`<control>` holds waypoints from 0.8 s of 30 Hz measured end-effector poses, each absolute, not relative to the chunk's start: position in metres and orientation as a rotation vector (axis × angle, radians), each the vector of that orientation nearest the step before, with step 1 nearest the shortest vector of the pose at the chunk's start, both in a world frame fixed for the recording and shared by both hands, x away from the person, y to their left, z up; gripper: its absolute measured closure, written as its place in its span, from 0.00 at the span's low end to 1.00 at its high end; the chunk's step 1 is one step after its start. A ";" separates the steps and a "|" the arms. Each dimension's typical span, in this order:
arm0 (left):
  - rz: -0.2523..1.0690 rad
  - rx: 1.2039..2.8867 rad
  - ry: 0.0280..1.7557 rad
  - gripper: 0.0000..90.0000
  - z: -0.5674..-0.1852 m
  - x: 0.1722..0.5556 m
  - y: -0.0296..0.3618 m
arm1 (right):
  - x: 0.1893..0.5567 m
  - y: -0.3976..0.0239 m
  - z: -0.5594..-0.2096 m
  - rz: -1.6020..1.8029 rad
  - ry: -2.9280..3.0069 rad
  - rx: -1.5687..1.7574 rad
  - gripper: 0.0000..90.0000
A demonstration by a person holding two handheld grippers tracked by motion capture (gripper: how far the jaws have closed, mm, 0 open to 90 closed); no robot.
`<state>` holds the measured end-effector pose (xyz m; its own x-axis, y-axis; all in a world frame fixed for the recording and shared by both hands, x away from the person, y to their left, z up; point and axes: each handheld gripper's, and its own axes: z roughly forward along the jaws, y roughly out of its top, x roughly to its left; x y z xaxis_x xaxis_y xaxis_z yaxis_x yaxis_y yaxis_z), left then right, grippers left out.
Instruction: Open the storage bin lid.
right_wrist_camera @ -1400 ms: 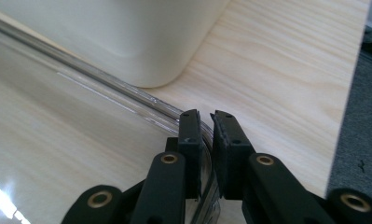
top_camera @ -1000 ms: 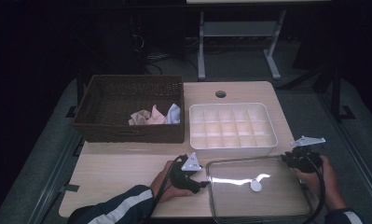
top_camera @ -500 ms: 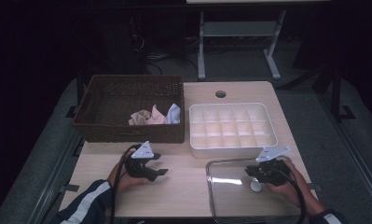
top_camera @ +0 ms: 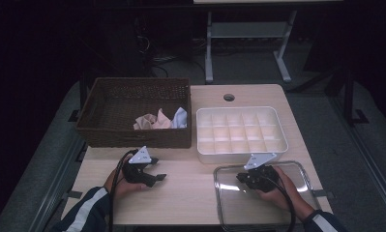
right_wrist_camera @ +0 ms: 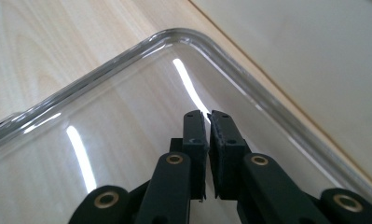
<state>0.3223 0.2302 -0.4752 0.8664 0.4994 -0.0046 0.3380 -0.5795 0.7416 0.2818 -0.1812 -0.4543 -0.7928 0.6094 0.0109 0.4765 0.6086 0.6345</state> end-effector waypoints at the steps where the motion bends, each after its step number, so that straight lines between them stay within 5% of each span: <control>1: 0.263 2.241 0.602 0.30 -0.475 0.323 0.230 | 0.285 -0.178 -0.455 0.931 2.609 0.911 0.94; 24: 0.271 2.244 0.618 0.29 -0.475 0.321 0.229 | 0.316 -0.163 -0.460 0.880 2.481 0.929 1.00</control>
<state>0.3210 0.2295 -0.4751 0.8593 0.5115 -0.0010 0.3461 -0.5800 0.7375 0.3155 -0.1627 -0.4601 -0.7246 0.6818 -0.1009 0.4658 0.5923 0.6574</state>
